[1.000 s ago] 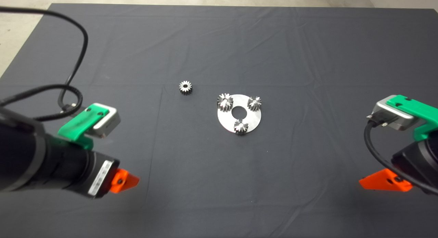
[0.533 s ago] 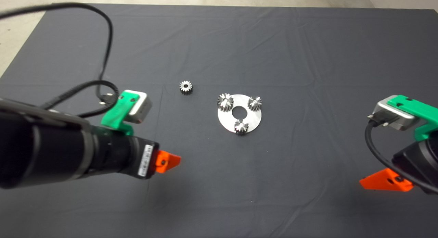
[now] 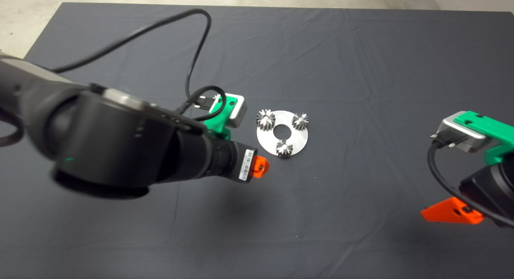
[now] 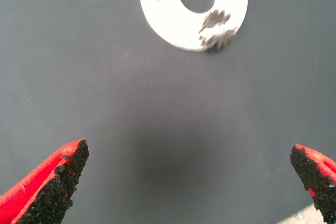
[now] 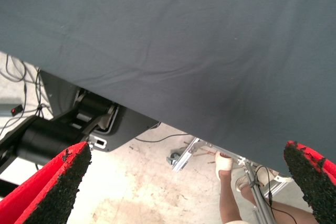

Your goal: Remove an incorrectly installed larger gear and replace it with the correct smaller gear

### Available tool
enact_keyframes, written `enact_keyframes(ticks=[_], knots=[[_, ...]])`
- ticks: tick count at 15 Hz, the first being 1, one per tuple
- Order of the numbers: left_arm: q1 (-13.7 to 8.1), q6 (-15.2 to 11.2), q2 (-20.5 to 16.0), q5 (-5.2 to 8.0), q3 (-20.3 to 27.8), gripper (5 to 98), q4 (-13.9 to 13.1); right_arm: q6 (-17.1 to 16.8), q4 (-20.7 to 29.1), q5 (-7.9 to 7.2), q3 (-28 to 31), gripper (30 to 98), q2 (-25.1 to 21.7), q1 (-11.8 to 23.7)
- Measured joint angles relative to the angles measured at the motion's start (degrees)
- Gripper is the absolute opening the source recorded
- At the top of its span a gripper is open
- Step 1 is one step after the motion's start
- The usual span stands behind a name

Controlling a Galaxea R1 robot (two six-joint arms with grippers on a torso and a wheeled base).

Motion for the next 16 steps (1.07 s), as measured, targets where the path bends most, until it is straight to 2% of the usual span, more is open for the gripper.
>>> enact_keyframes(ticks=[1,3,5,9,13,16], knots=[[0.3,0.0,0.7,0.17,-1.6,98.4,1.3,0.0,0.0,-0.11,0.0,96.8,0.0,0.0],[2.2,0.1,1.9,1.47,-4.9,98.4,4.8,0.0,0.0,-0.52,0.0,96.8,-0.6,0.0],[4.3,0.4,3.3,2.16,-8.9,98.4,6.0,0.0,0.0,-0.35,0.0,96.8,-0.1,0.0],[4.6,2.9,9.1,2.32,-19.2,98.4,7.0,0.0,0.0,-0.38,0.0,96.8,-0.2,0.0],[5.1,4.6,12.5,2.27,-20.9,98.4,7.9,0.0,0.0,-0.31,0.0,96.8,-0.2,0.0],[6.2,7.5,13.5,2.26,-22.5,98.4,10.7,0.0,0.0,-0.38,0.0,96.8,-0.2,0.0]])
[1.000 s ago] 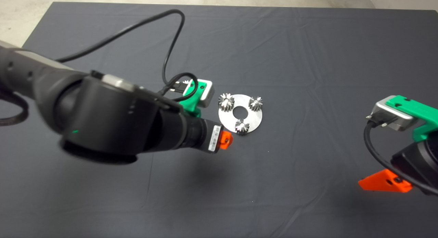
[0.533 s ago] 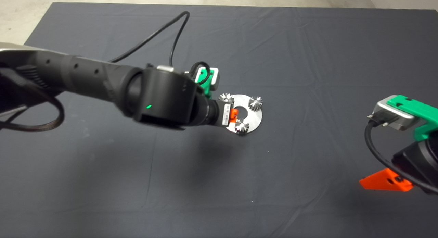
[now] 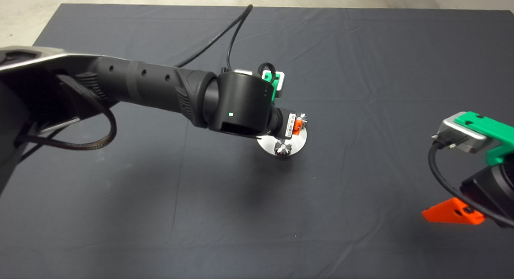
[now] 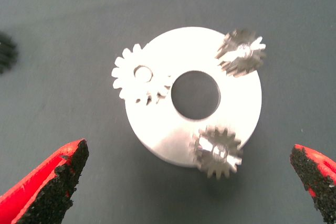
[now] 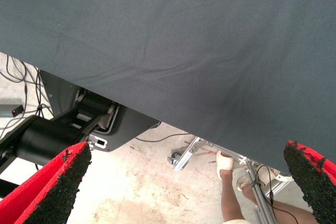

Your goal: Remove an incorrectly installed larger gear and replace it with the correct smaller gear

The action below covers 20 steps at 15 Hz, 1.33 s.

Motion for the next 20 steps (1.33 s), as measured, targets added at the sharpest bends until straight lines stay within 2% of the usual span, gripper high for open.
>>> enact_keyframes(ticks=[5,8,12,15,20], knots=[[1.2,1.7,0.7,0.08,-4.0,98.4,2.7,0.0,0.0,0.10,0.0,96.8,0.0,0.0],[2.3,2.9,2.8,0.04,-7.4,98.4,4.0,0.0,0.0,0.02,0.0,96.8,0.0,0.0],[3.9,3.2,4.4,0.00,-8.9,98.4,4.4,0.0,0.0,0.05,0.2,96.8,0.0,0.0],[4.7,3.2,4.7,0.01,-9.4,98.4,5.4,0.0,0.0,0.05,0.2,96.8,-0.6,0.0],[7.3,3.2,4.8,0.03,-12.5,98.4,7.6,0.0,0.0,0.02,0.2,96.8,-1.1,0.0]])
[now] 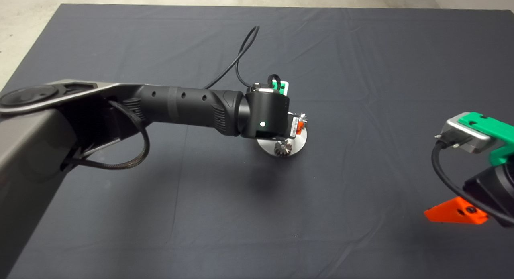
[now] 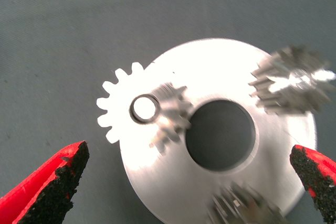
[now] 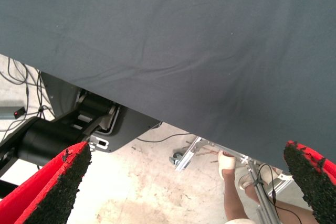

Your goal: Remove an incorrectly installed larger gear and replace it with the correct smaller gear

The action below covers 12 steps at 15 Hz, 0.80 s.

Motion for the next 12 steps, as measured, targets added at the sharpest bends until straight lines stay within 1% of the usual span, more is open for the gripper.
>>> enact_keyframes(ticks=[2,4,7,10,12], knots=[[1.0,0.1,0.0,-0.02,-1.1,98.4,0.9,0.0,0.0,0.02,0.0,96.8,0.0,0.0],[1.9,0.1,0.0,-0.03,-2.2,98.4,1.0,0.0,0.0,-0.04,0.0,96.8,-0.3,0.0],[2.1,0.4,0.0,-0.02,-4.3,98.4,1.4,0.0,0.0,0.00,0.0,96.8,-0.3,0.0],[2.7,1.2,0.0,-0.02,-5.4,98.4,1.6,0.0,0.0,0.00,0.0,96.8,-0.3,0.0],[2.7,1.4,0.0,-0.02,-6.0,98.1,1.7,0.0,0.0,0.00,0.0,96.8,-0.3,0.0]])
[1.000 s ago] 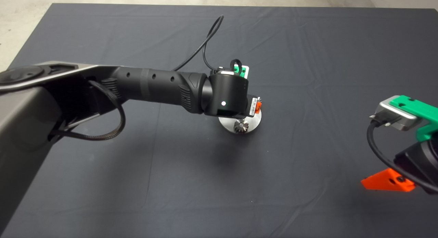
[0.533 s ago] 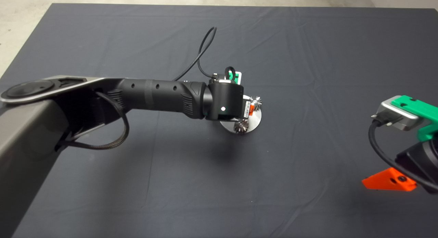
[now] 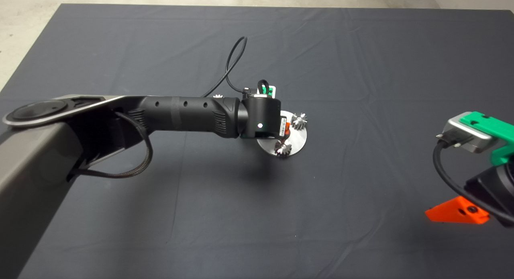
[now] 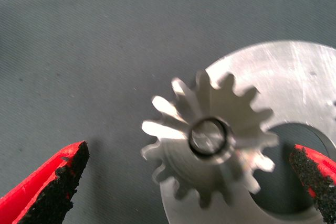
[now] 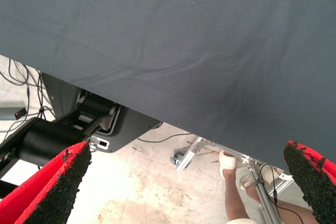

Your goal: Remove an incorrectly installed larger gear and replace it with the correct smaller gear

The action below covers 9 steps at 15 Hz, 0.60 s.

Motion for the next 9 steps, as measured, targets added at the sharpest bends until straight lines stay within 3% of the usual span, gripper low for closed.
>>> enact_keyframes(ticks=[8,9], knots=[[0.0,0.7,0.0,-0.09,-1.4,88.6,0.4,0.0,0.0,0.02,0.0,96.8,0.0,0.0],[0.0,1.1,0.0,-0.93,-1.7,85.1,0.4,0.0,0.0,0.00,0.0,96.8,0.0,0.0]])
